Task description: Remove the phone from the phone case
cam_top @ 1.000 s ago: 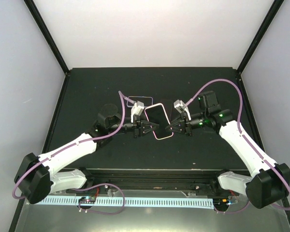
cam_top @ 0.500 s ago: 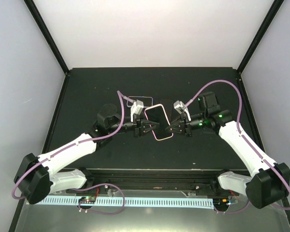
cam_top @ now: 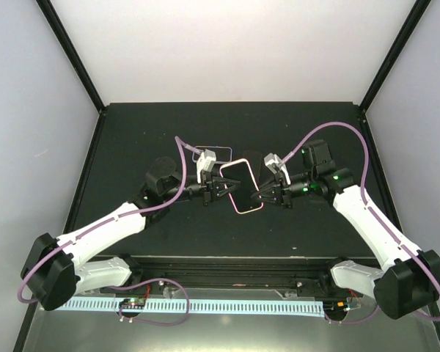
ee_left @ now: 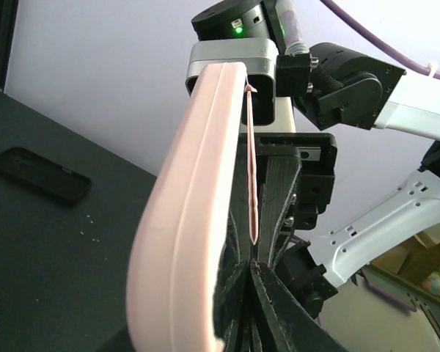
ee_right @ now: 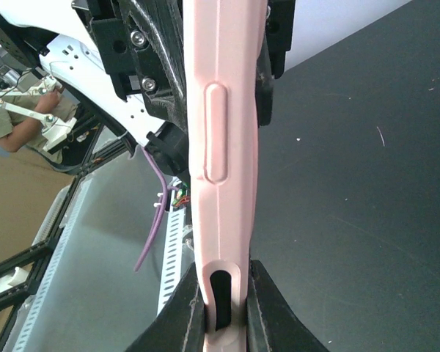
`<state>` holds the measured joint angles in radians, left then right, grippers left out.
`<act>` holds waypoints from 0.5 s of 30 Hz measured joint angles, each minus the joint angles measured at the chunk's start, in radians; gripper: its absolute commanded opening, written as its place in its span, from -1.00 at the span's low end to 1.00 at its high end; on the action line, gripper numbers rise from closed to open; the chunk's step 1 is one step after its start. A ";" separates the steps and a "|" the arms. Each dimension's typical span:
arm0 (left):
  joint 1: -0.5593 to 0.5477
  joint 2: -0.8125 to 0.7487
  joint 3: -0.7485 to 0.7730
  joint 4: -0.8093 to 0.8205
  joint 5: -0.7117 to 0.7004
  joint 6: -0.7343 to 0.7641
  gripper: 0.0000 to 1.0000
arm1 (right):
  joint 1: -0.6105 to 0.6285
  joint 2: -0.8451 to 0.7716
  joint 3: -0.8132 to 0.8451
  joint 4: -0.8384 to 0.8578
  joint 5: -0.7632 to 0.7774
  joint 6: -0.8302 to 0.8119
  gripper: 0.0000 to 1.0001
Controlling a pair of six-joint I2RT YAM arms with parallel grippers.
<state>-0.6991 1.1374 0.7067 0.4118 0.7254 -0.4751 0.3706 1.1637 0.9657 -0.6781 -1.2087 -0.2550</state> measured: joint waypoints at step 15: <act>0.003 0.014 0.060 -0.136 0.110 0.076 -0.97 | 0.000 -0.026 0.055 -0.154 0.024 -0.182 0.07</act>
<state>-0.6956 1.1519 0.7662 0.2756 0.8352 -0.3996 0.3702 1.1378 1.0206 -0.8322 -1.1843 -0.4370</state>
